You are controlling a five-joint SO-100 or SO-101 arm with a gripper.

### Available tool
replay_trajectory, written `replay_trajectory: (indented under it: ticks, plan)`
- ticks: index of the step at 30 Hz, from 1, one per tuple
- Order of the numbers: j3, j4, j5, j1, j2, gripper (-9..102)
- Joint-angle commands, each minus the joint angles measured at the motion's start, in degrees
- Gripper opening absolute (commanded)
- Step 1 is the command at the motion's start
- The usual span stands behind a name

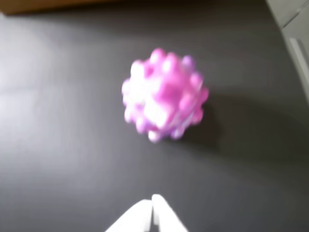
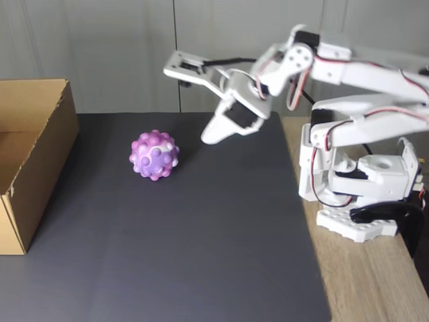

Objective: Grasp a ball and put it in the box.

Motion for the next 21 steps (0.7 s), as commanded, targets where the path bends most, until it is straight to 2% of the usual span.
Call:
replay_trajectory:
  ticks: [1, 7, 15, 21]
  plan:
    - [-7.91, -6.06, 0.44, 1.14, -8.44, 0]
    - [-18.98, -12.66, 0.53, 3.43, -23.29, 0]
    - [-23.55, -16.61, 1.14, 6.33, -33.49, 0]
    - [-23.55, -18.54, 1.67, 7.12, -38.14, 10]
